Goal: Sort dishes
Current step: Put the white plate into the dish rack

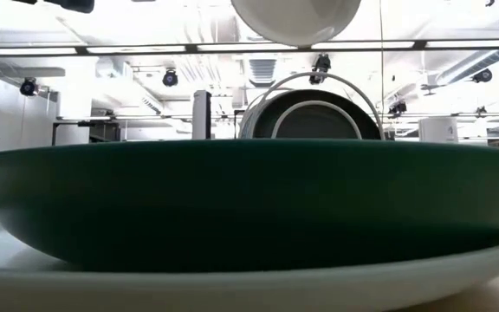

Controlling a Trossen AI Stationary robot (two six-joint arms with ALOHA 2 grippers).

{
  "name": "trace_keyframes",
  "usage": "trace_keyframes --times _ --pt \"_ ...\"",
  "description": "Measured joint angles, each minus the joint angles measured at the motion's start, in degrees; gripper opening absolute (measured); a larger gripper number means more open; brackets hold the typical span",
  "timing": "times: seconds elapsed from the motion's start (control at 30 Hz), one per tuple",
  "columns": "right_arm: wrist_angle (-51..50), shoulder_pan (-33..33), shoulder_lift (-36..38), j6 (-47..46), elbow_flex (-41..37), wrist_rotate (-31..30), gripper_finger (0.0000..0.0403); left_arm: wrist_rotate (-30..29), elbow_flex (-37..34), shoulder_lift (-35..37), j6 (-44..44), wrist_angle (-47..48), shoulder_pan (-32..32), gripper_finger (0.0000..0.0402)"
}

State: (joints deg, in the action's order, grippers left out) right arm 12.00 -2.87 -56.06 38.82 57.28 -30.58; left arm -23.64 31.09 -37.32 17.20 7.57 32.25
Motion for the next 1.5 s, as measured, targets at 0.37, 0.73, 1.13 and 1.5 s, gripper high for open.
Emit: trace_keyframes --times 0.37,0.73,1.13,1.5 --pt "0.26 7.60 -4.17 5.16 -0.02 2.30 0.0000 -0.02 0.00 -0.07 -0.14 1.11 0.00 0.0000" --pt "0.40 11.54 -9.73 6.87 -0.02 2.13 0.0000 -0.02 0.00 -0.07 -0.76 2.50 0.00 0.0000" --pt "-0.87 13.44 -14.48 7.59 -0.07 2.52 0.0000 -0.02 -0.02 -0.24 -1.22 3.41 0.00 0.0000" --pt "-3.26 13.80 -19.63 6.29 -0.07 2.30 0.0000 -0.02 -0.05 -0.60 -1.24 3.85 0.00 0.0000"
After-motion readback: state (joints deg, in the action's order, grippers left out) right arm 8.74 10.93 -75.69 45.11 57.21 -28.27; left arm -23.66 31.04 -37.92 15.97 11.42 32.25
